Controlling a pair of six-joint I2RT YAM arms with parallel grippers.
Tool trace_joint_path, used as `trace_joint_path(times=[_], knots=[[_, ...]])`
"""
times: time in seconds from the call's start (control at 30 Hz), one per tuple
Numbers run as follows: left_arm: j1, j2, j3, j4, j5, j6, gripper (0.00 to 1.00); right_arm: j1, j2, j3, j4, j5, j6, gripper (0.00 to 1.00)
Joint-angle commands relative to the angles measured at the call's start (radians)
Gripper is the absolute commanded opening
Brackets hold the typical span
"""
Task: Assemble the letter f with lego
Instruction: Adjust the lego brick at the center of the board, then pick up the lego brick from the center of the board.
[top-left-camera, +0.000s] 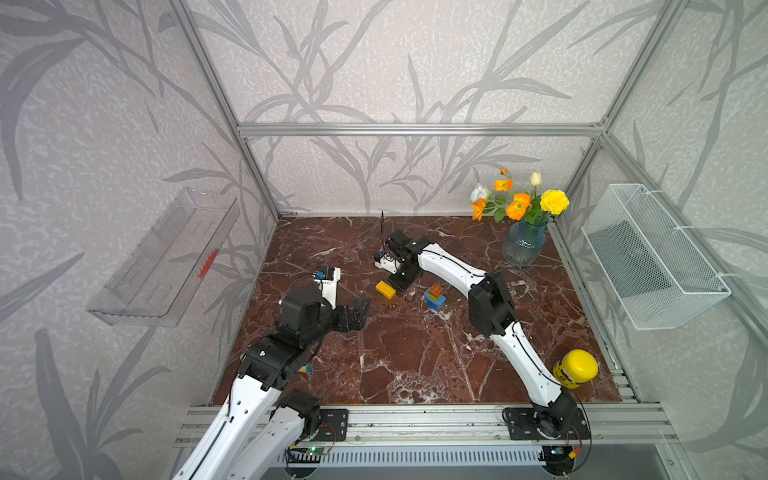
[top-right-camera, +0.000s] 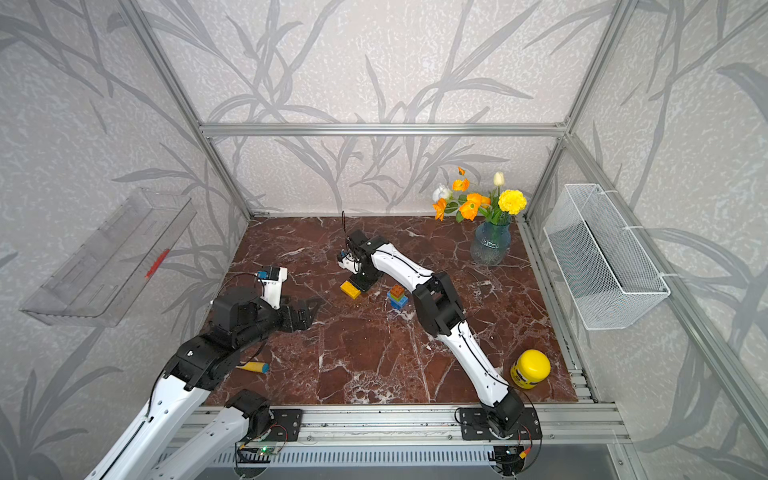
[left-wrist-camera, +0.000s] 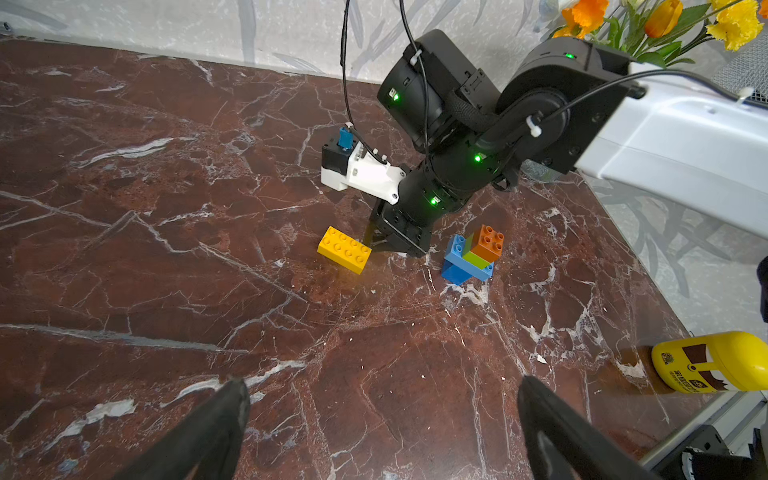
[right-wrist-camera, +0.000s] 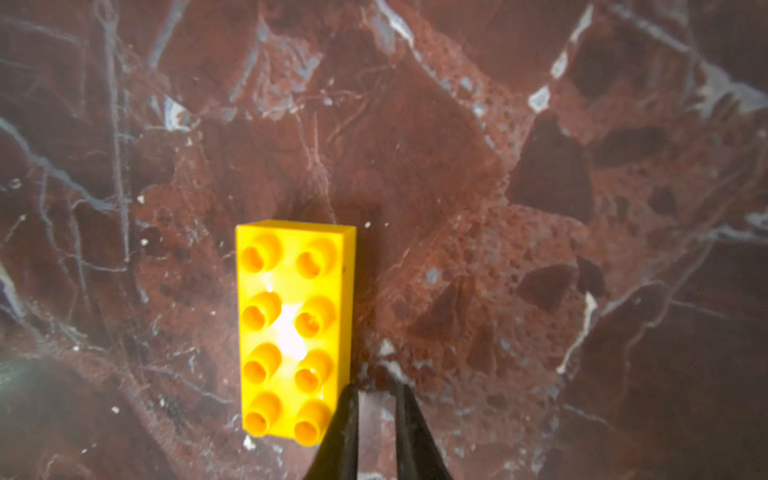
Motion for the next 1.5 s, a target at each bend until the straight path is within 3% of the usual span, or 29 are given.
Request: trace_joint_path(times=[0.0,0.23,0.47,1.17,1.47], knots=[[-0.004,-0.005,-0.004,0.013,0.011,0.008,0.99,0.008,-0.091,-0.01,0.016,0.017,-0.001,0.24],[-0.004,-0.008,-0.003,0.011,0.007,0.008,1.0,0.025,-0.116,-0.007,0.032,0.019,0.005,0.41],[-0.004,-0.005,-0.001,0.012,0.009,0.01,0.99,0.066,-0.049,0.052,0.017,0.032,0.014,0.51],[-0.004,-0.007,-0.002,0.013,0.011,0.011,0.99,0.101,0.012,0.033,0.087,0.168,0.076,0.52],[-0.004,-0.007,-0.002,0.012,0.011,0.011,0.99,0.099,0.051,0.068,0.058,0.162,0.079,0.46]])
